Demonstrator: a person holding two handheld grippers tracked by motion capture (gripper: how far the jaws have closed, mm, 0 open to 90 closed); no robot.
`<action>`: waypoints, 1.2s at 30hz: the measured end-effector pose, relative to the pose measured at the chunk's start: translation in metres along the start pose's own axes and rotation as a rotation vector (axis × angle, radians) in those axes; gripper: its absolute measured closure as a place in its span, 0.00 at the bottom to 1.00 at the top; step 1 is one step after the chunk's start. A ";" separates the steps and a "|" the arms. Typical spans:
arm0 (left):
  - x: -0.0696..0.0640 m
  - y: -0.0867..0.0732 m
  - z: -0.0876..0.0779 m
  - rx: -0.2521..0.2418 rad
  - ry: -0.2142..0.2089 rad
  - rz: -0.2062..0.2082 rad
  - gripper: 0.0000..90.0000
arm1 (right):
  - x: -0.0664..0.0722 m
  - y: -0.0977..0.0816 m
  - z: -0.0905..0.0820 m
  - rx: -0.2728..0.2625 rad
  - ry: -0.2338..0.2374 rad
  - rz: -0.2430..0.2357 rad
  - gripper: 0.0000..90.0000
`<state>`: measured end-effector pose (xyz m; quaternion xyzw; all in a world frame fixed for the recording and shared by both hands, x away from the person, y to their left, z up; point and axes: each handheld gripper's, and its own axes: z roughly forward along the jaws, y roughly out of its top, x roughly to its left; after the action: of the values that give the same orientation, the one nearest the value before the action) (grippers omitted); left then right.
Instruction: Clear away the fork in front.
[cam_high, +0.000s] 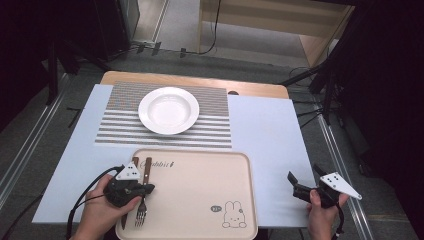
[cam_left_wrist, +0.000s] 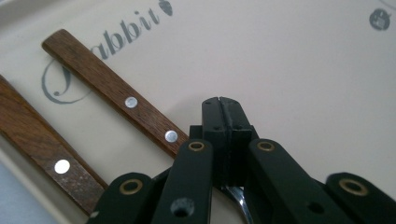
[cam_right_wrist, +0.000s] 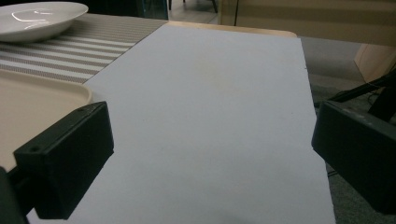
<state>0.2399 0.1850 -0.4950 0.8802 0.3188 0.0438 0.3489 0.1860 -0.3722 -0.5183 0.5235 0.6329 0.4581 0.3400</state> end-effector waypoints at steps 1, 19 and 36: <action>0.001 0.000 -0.001 -0.010 -0.005 -0.013 0.99 | 0.000 0.000 0.000 0.000 0.001 -0.001 0.00; 0.010 0.015 -0.014 -0.205 -0.068 -0.089 0.46 | 0.001 0.000 0.000 -0.002 0.011 -0.015 0.00; 0.033 0.020 -0.028 -0.322 -0.120 -0.166 0.00 | 0.002 0.000 0.002 0.001 0.016 -0.029 0.00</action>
<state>0.2677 0.2099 -0.4661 0.7847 0.3577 0.0128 0.5060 0.1874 -0.3698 -0.5184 0.5108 0.6432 0.4570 0.3414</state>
